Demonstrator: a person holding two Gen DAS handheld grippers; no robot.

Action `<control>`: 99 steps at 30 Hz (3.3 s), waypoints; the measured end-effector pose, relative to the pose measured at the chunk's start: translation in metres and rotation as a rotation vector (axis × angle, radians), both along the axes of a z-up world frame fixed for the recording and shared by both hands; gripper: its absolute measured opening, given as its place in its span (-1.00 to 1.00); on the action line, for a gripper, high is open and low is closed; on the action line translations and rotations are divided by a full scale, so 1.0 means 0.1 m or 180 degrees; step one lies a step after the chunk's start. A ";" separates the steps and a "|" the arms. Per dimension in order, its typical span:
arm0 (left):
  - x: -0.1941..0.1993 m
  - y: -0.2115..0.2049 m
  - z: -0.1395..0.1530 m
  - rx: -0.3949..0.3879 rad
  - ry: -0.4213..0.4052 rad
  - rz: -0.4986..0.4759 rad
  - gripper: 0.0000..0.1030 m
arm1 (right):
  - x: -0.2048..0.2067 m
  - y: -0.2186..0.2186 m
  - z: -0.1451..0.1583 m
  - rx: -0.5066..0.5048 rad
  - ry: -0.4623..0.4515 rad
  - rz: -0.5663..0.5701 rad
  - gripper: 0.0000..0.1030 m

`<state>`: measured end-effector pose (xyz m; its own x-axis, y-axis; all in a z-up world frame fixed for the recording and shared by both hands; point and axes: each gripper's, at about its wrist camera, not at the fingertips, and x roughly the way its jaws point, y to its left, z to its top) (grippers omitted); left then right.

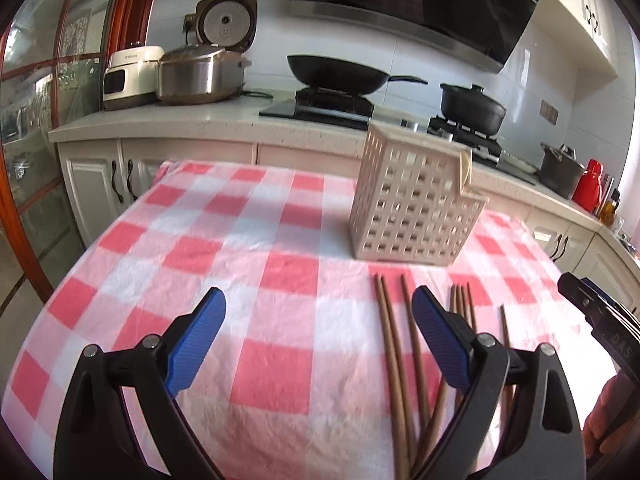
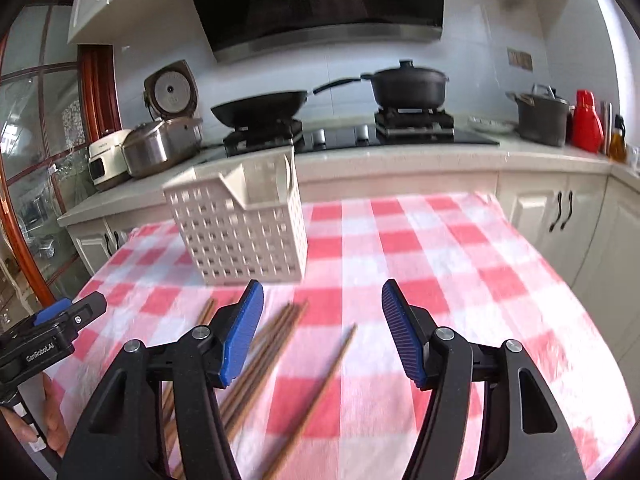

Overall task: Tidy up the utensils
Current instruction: 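Move the left gripper back over the wooden chopsticks, then grasp one wooden chopstick with the left gripper and lift it upright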

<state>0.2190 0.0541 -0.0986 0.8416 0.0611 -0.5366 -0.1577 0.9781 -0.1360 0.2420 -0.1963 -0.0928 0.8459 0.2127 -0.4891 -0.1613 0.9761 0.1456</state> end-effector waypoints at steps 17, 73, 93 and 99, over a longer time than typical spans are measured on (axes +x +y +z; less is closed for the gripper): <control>0.00 -0.08 -0.20 0.0207 0.0182 -0.0098 0.77 | 0.25 0.10 -0.53 -0.0148 0.0850 -0.0142 -0.21; 0.96 -1.22 -0.57 0.0511 0.0985 -0.1026 -0.13 | 0.41 -0.12 -0.65 -0.0395 0.1082 0.0538 -0.86; 1.33 -1.36 -0.64 0.0743 0.1075 -0.1119 -0.70 | 0.41 -0.14 -0.65 -0.0354 0.1089 0.0558 -0.85; 1.29 -1.33 -0.64 0.0683 0.1080 -0.1094 -0.74 | 0.45 -0.14 -0.65 -0.0333 0.1107 0.0529 -0.85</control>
<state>0.3481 -0.0789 -0.1631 0.6135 -0.0493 -0.7882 0.1767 0.9813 0.0761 0.2868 -0.2099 -0.1581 0.5844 0.2666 -0.7665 -0.2768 0.9533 0.1206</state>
